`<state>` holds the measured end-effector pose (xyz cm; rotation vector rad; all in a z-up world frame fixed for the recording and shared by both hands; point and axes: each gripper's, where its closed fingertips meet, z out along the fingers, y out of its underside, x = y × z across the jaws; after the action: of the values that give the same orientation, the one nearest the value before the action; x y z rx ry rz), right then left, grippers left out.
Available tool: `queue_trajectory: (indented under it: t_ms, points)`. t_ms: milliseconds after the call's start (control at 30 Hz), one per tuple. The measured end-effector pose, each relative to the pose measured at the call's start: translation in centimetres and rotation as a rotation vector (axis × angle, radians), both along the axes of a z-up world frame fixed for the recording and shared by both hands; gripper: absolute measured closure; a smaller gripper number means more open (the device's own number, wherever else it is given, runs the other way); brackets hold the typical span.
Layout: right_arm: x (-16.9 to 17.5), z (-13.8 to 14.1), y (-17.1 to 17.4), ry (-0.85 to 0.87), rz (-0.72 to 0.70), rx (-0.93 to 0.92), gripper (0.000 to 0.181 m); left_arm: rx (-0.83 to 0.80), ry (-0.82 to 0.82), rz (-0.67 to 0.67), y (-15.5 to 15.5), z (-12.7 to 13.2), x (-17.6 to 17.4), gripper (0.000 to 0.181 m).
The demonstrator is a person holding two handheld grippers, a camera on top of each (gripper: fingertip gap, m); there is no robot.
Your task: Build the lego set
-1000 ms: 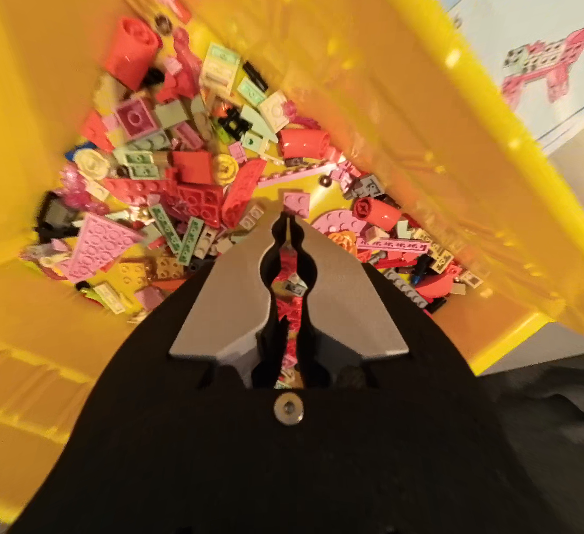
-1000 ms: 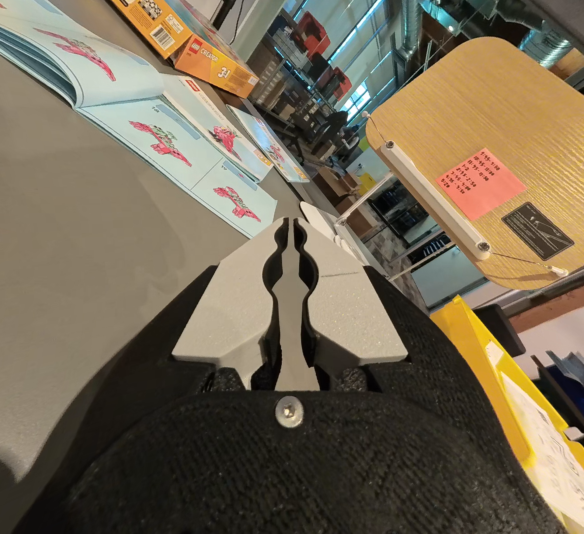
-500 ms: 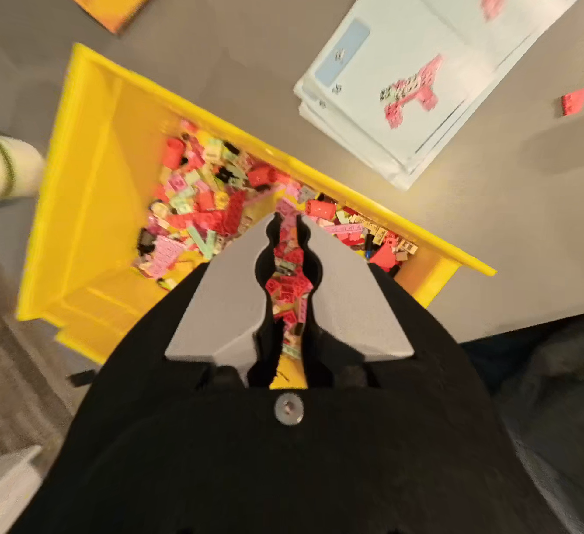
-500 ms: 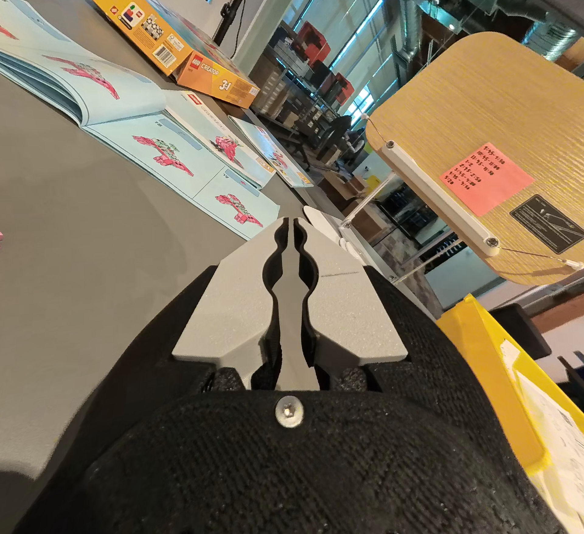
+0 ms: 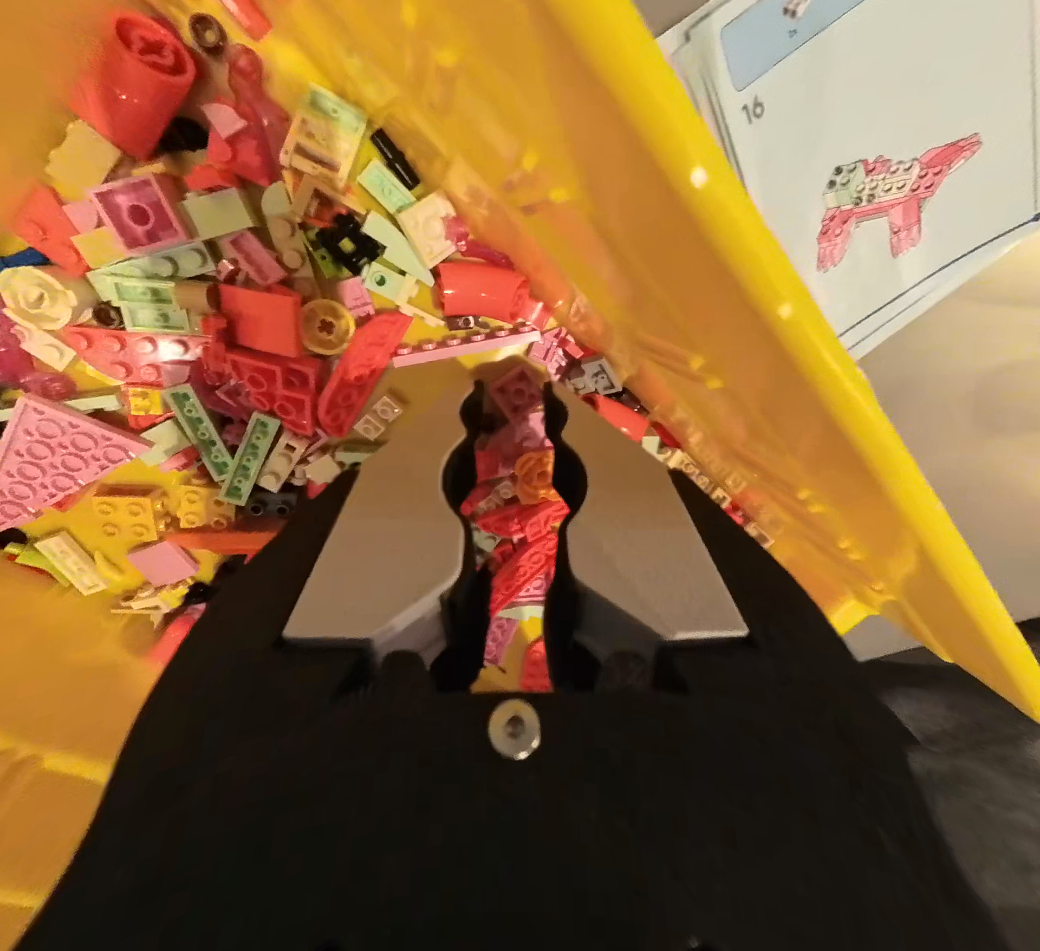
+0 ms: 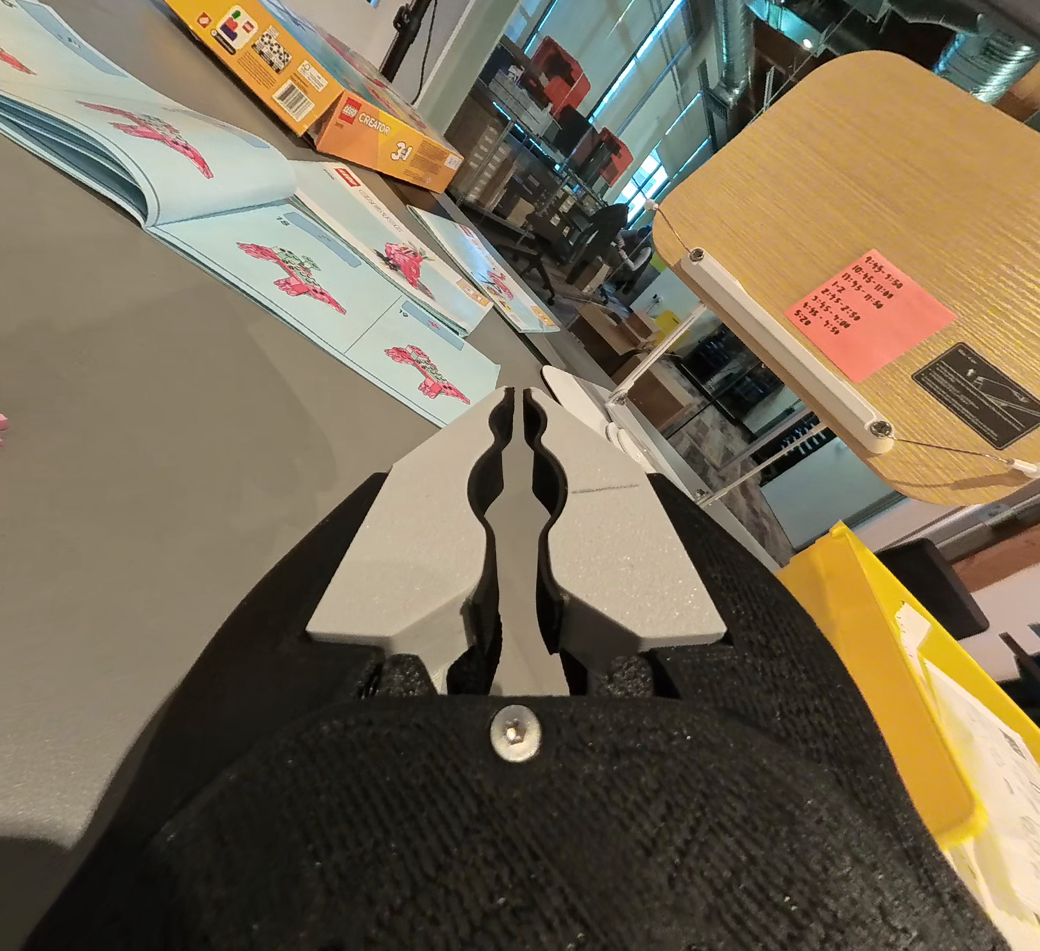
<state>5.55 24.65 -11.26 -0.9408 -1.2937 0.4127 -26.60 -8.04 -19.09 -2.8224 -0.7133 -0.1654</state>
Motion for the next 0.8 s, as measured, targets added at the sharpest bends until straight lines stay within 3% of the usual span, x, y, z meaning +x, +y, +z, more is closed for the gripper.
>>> queue_trajectory:
  t_ms: [167, 267, 333, 400, 500, 567, 633, 800]
  points:
    - [0.0, 0.0, 0.0, 0.001, 0.002, -0.002, 0.180, 0.001, 0.017, -0.079, 0.1, 0.0, 0.9, 0.164]
    - [0.1, 0.1, 0.1, 0.009, 0.000, -0.007, 0.180, 0.076, 0.076, -0.077, 0.8, 2.1, 0.2, 0.165]
    - [0.1, 0.2, 0.1, 0.012, 0.000, -0.010, 0.180, 0.217, 0.146, -0.056, 2.2, 5.6, -0.3, 0.165]
    - [0.1, 0.3, 0.1, 0.018, 0.003, -0.011, 0.180, 0.423, 0.240, -0.053, 3.8, 10.9, 0.4, 0.167]
    - [0.2, 0.7, 0.1, 0.032, 0.008, -0.013, 0.179, 0.757, 0.391, -0.168, 6.3, 19.2, 5.2, 0.166]
    - [0.4, 1.2, -0.1, 0.046, 0.012, 0.000, 0.178, 0.891, 0.424, -0.281, 8.0, 22.1, 9.9, 0.166]
    - [0.5, 1.5, -0.4, 0.055, 0.024, 0.003, 0.178, 0.960, 0.412, -0.406, 10.0, 22.5, 14.5, 0.166]
    - [0.7, 1.9, -1.7, 0.068, 0.083, -0.022, 0.177, 1.072, 0.380, -0.609, 15.4, 19.6, 22.3, 0.166]
